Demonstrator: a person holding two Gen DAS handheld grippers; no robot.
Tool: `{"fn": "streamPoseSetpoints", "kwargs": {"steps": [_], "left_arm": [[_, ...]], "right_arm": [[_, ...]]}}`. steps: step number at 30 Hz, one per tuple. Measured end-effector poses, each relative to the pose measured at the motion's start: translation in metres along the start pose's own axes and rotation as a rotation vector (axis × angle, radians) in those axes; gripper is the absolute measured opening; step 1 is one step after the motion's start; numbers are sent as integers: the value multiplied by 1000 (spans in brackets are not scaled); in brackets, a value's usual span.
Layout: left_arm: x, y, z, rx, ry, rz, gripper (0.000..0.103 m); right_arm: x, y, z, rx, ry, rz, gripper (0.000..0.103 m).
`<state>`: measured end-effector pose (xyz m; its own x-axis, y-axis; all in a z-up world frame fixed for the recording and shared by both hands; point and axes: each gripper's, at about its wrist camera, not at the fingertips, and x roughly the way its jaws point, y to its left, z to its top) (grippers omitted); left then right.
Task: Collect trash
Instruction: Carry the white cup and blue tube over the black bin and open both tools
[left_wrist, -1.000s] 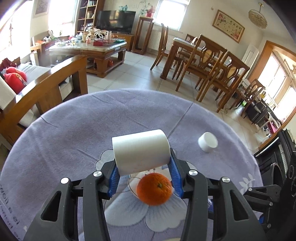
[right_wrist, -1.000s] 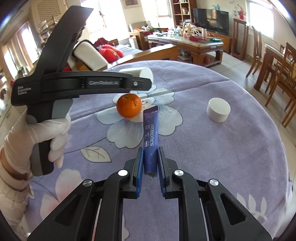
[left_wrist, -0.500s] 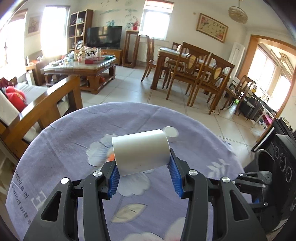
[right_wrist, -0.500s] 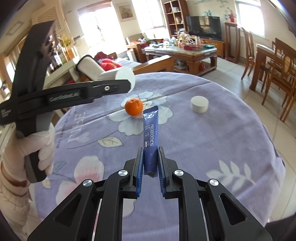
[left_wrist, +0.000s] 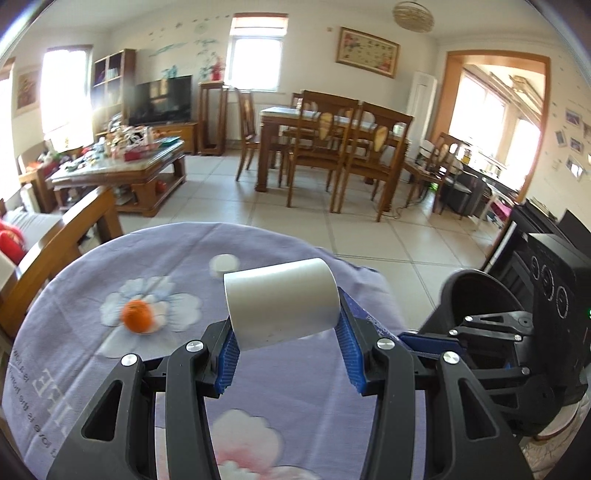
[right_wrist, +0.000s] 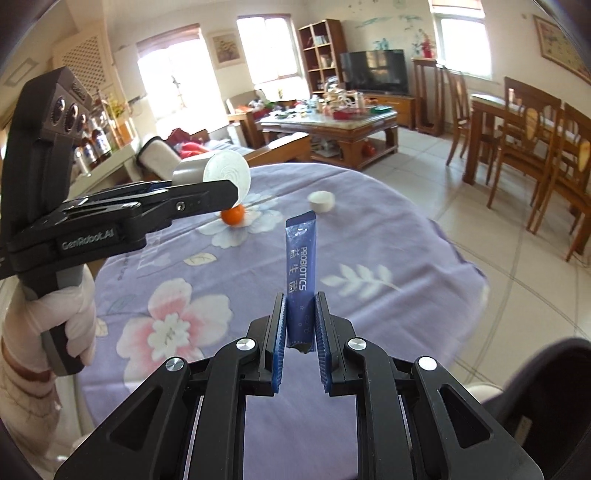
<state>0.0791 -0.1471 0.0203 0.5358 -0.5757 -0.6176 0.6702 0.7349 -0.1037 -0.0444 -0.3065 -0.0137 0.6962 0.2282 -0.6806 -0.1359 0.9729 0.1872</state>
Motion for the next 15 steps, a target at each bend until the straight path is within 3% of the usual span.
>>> {"fn": "streamPoseSetpoints", "kwargs": {"steps": [15], "left_arm": [[35,-113,-14,126,31,-163,47]], "right_arm": [[-67,-93,-62,118,-12,-136,16]]}}
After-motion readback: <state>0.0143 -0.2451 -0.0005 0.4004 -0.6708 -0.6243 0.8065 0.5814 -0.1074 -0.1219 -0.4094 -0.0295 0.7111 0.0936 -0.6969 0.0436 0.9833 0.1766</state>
